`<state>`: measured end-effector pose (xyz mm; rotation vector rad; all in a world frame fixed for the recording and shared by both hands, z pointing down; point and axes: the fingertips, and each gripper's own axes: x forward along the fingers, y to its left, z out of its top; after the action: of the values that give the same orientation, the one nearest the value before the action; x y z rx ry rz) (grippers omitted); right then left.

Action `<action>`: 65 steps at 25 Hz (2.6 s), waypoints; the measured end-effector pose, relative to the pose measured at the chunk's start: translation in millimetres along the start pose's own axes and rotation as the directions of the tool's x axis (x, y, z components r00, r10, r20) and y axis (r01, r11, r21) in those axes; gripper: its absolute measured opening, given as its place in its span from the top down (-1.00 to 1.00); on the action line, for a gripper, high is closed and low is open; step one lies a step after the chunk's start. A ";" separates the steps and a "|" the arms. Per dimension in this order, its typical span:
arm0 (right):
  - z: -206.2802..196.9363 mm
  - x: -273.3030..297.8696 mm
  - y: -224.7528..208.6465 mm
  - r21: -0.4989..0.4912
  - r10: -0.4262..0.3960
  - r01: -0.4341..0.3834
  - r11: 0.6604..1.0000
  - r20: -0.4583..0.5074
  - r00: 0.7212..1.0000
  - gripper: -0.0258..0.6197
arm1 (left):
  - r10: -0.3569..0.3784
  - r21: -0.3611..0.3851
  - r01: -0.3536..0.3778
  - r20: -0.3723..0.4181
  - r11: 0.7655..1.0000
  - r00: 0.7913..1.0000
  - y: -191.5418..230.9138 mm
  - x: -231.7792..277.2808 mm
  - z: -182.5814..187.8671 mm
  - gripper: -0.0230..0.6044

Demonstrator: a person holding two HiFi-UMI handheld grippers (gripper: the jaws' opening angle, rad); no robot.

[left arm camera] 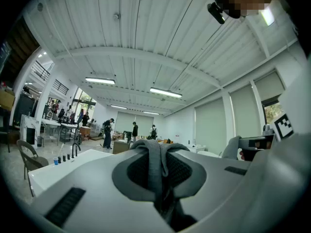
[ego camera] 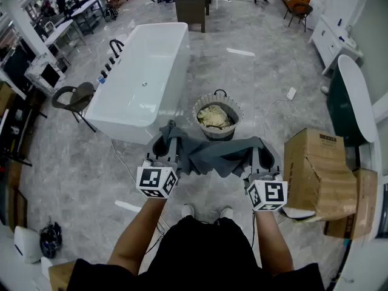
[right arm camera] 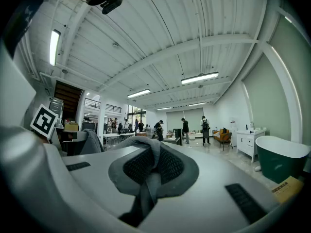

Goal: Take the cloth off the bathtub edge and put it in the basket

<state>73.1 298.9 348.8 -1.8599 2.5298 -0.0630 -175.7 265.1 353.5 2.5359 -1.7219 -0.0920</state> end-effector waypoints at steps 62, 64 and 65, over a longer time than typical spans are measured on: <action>90.7 268.7 -138.9 0.085 0.032 -0.044 0.995 0.140 0.990 0.82 | -0.254 -0.136 0.279 0.176 0.951 0.951 56.7 299.3 74.0 0.78; 100.2 284.2 -136.2 0.068 0.032 -0.043 0.997 0.156 0.987 0.82 | -0.275 -0.136 0.306 0.207 0.942 0.939 60.7 313.8 86.1 0.78; 105.6 293.1 -135.3 0.064 0.035 -0.046 0.997 0.162 0.986 0.82 | -0.282 -0.132 0.314 0.219 0.940 0.934 62.7 321.8 92.6 0.78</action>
<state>117.3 -24.4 254.4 -1.7142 2.4247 0.0021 -123.6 -59.7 264.8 2.7155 -1.2992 -0.4990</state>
